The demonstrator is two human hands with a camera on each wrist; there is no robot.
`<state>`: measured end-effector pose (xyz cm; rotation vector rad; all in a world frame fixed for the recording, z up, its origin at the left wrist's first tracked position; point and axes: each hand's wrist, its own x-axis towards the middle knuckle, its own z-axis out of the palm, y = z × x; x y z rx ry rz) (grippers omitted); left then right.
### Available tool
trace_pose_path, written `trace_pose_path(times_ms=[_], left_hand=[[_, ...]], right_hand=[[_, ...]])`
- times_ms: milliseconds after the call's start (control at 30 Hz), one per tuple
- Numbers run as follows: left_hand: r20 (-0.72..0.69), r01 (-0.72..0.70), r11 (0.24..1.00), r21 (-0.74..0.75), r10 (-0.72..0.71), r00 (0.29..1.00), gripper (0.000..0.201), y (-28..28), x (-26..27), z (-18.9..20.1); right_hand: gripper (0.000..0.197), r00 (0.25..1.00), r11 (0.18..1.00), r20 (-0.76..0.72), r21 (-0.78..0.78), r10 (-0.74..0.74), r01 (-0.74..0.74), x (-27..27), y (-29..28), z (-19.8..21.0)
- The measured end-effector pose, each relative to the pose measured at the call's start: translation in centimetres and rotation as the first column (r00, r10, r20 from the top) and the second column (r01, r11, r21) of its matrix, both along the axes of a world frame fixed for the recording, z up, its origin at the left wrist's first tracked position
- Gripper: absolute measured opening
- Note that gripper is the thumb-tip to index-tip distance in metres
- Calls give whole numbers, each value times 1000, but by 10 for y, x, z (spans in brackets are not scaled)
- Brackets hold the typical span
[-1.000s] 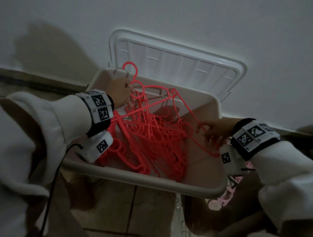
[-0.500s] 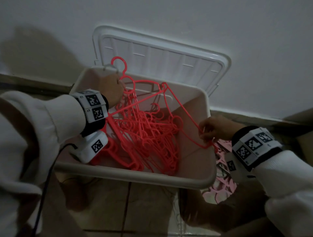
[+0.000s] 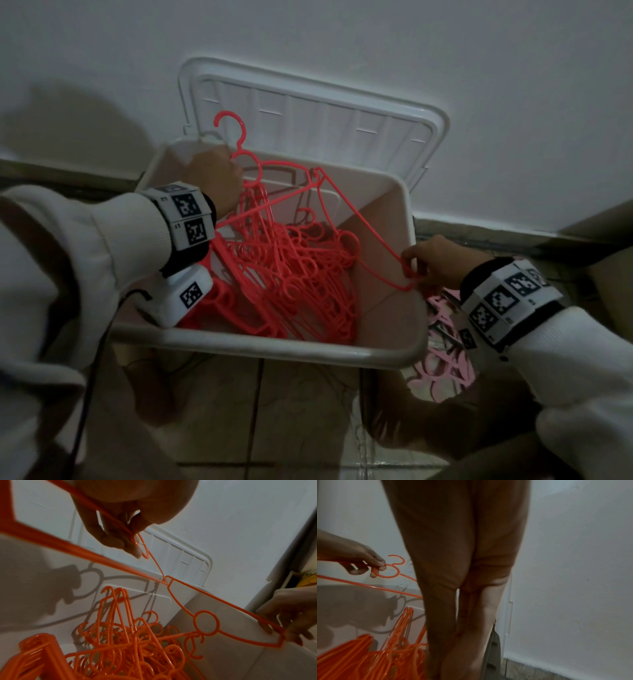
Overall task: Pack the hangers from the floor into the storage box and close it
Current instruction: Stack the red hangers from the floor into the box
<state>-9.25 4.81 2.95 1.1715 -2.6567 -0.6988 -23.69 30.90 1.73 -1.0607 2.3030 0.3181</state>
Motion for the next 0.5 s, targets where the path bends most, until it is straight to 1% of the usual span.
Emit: trace_pose_path(times_ms=[33,100,133,233,300,367,433,500], left_hand=[[-5,7,1000,-29,-7,1000,31,-2,1,-2],[-10,19,1000,-18,-20,1000,30,-2,2,-5],[-10,21,1000,-13,-22,1000,30,-2,2,-6],[4,19,1000,3,-19,1000,30,-3,4,-6],[17,54,998,-23,-53,998,30,-2,6,-4],[34,46,999,20,-46,998,31,1,8,-3],[77,49,999,21,-51,996,31,4,8,-3],[56,49,999,2,-49,997,29,-1,8,-7]], right_hand=[[14,1000,1000,-14,18,13,-13,0,0,-1],[20,998,997,-43,60,45,-42,1,1,-5],[19,997,996,-49,74,55,-52,3,2,-7],[20,1000,999,-24,49,18,-17,5,4,-14],[24,996,996,-49,53,72,-69,8,5,-16],[31,991,993,-82,62,108,-103,11,7,-18],[33,988,991,-92,64,125,-120,14,7,-18],[38,985,990,-113,72,129,-121,13,6,-18]])
